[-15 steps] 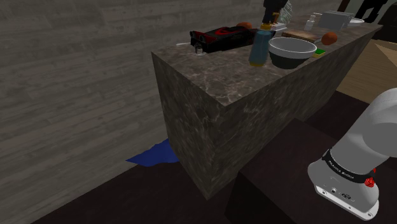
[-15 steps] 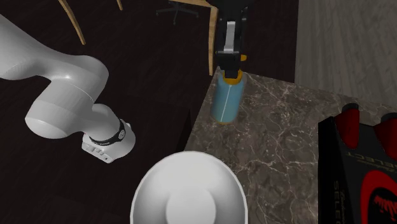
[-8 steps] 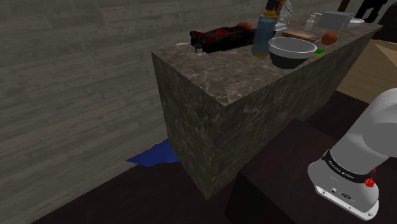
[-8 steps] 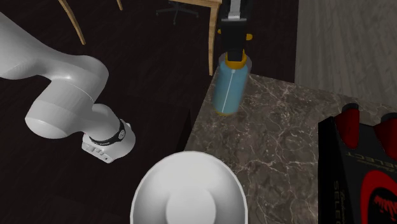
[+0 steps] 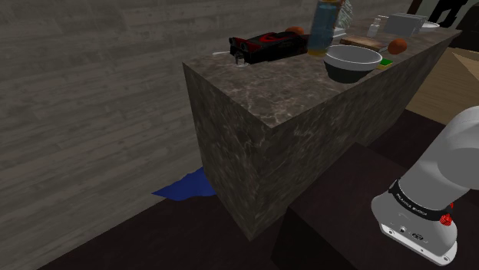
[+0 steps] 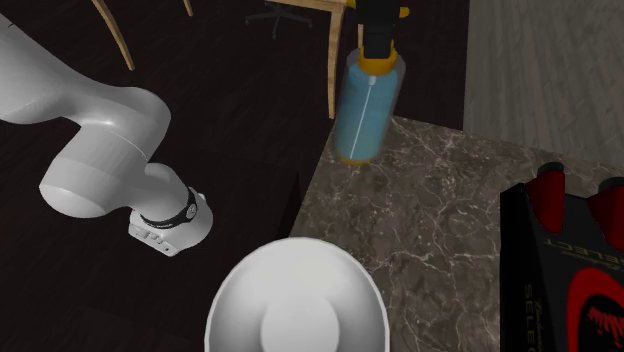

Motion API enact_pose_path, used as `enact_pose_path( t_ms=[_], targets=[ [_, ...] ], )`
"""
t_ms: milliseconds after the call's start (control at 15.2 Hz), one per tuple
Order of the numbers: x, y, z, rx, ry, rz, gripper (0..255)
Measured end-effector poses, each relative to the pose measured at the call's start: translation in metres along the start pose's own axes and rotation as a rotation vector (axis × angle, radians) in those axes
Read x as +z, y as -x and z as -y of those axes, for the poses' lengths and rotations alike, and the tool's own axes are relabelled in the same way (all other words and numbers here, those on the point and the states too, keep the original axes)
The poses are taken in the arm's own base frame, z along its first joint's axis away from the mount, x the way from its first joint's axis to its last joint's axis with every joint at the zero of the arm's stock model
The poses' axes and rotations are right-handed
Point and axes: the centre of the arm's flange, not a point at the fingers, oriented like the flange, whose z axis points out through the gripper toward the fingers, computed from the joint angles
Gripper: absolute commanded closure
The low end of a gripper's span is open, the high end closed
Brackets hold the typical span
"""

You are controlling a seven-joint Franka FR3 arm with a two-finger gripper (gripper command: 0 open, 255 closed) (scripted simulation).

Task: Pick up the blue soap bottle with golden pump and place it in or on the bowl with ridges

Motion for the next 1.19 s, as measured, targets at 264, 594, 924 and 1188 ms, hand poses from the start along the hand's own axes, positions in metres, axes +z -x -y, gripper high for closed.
enact_pose_path(
  t_ms=[264, 594, 924, 1188],
  targets=[
    [-0.021, -0.003, 0.001, 0.0, 0.0, 0.0, 255],
    [-0.042, -0.003, -0.034, 0.001, 0.0, 0.0, 255],
    [-0.071, 0.008, -0.095, 0.002, -0.001, 0.0, 255],
    [-0.093, 0.013, -0.143, 0.002, -0.001, 0.0, 255]
  ],
)
